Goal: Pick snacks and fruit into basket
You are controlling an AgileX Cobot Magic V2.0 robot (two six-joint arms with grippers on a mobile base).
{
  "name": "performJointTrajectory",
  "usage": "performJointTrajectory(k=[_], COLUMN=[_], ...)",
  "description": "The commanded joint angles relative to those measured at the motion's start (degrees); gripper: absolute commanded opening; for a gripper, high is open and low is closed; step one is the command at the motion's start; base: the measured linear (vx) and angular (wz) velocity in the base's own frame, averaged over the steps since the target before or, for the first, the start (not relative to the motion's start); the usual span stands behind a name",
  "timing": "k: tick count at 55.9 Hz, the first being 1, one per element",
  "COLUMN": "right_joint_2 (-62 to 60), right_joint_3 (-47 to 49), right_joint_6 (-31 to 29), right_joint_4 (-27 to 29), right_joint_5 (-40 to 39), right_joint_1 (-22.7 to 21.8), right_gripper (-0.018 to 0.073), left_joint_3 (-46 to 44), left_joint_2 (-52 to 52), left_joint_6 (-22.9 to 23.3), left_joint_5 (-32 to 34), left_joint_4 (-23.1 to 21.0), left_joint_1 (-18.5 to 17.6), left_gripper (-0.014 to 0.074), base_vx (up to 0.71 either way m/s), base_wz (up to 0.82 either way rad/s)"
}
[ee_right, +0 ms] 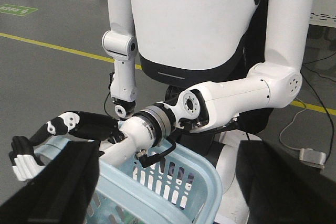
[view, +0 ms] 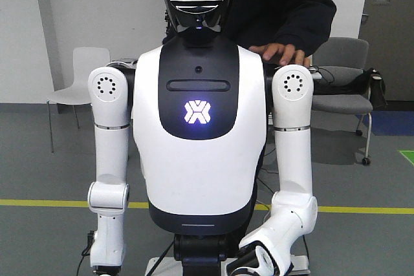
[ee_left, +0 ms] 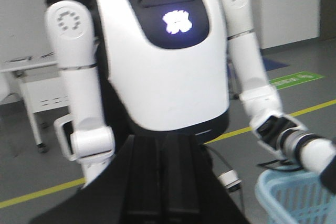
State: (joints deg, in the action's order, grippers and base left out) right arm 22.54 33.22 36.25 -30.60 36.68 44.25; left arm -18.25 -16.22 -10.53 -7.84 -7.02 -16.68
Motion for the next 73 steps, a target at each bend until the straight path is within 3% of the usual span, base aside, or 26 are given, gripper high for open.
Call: performJointTrajectory(k=[1,10,16,23,26,62,69,73], right_joint_2=[0.81,0.81,0.68,0.73,0.68,0.70,0.53,0.53], right_joint_3=[1.53,1.53,1.53,1.53,1.53,1.53,1.53,1.39], right_joint_6=[-0.04,-0.04,-0.04,-0.04,-0.04,-0.04,-0.94,-2.24], right_joint_4=[-2.17,-2.17,-2.00,-2.18,-2.17,-2.17,-4.67,-4.16], right_joint_5=[-4.12,-4.07,-4.11,-4.12,-4.12,-4.12,-4.23,-5.62], right_joint_1=[-0.13,-0.13,-0.13,-0.13,-0.13,-0.13,-0.13,-1.71], right_gripper=[0.0579,0.0579,0.0579,0.0579,0.0579,0.0579,0.0576,0.0562], left_joint_3=[0.93,9.75,14.53,20.85,20.39,20.13,20.13,20.13], left_joint_2=[5.16,18.30,17.05,17.69,17.54,17.54,17.54,17.54], left_joint_6=[5.06,6.18,6.23,6.23,6.18,6.18,6.18,6.18], left_joint_5=[-1.07,-3.43,-1.52,6.12,3.58,3.45,3.45,3.40], left_joint_4=[5.26,7.02,7.02,7.02,7.02,7.02,7.02,7.02], left_joint_1=[5.35,13.70,16.13,16.21,16.21,16.21,16.21,16.21], left_gripper=[-0.0006,-0.0006,-0.0006,-0.0006,-0.0006,-0.0006,-0.0006,-0.0006], base_vx=[0.00,0.00,0.00,0.00,0.00,0.00,0.00,0.00], base_wz=[0.00,0.00,0.00,0.00,0.00,0.00,0.00,0.00])
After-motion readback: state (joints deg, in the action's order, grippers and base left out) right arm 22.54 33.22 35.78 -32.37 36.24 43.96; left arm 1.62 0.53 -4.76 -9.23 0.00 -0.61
